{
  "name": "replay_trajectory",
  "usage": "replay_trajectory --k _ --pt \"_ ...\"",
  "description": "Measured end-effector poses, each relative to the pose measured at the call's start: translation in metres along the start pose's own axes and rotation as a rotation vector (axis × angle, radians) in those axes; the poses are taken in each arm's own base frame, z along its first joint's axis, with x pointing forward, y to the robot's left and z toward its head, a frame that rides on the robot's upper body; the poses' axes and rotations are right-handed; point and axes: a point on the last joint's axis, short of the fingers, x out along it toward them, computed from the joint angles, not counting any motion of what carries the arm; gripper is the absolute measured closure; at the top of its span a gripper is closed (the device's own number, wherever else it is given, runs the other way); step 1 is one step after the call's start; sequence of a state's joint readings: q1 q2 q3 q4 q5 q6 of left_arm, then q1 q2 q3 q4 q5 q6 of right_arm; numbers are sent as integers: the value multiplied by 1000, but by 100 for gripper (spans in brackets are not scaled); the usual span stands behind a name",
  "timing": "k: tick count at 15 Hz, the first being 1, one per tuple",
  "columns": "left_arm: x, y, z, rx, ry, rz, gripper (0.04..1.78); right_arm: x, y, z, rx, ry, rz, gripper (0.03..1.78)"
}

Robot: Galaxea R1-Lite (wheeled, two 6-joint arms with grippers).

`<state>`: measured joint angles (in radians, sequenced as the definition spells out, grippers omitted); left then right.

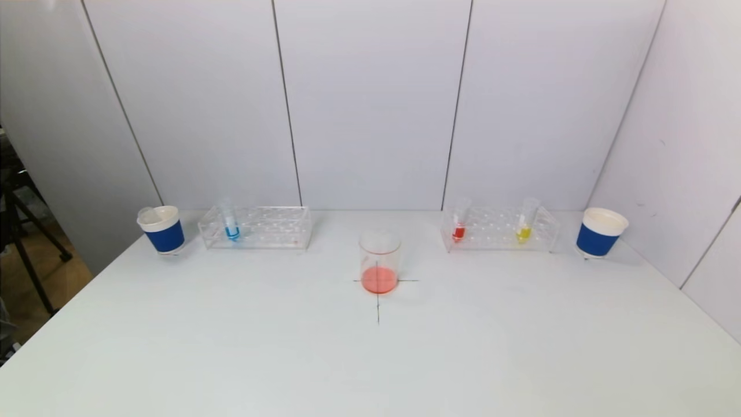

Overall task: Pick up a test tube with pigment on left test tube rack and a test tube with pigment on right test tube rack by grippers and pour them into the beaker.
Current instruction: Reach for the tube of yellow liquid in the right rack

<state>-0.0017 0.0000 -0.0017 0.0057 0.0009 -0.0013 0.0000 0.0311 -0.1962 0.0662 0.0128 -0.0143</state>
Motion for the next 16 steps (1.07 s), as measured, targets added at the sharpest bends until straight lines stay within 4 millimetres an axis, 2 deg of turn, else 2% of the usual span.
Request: replay_trajectory --k 4,7,11,16 --pt "0 0 0 0 0 1 6 9 -1 55 -7 -13 1 4" --pt "0 0 0 0 0 1 6 35 -2 98 -6 12 4 4" --pt "0 0 0 0 0 1 6 92 -3 136 0 55 4 4" --pt "0 0 0 0 0 0 6 177 -4 150 5 94 3 4"
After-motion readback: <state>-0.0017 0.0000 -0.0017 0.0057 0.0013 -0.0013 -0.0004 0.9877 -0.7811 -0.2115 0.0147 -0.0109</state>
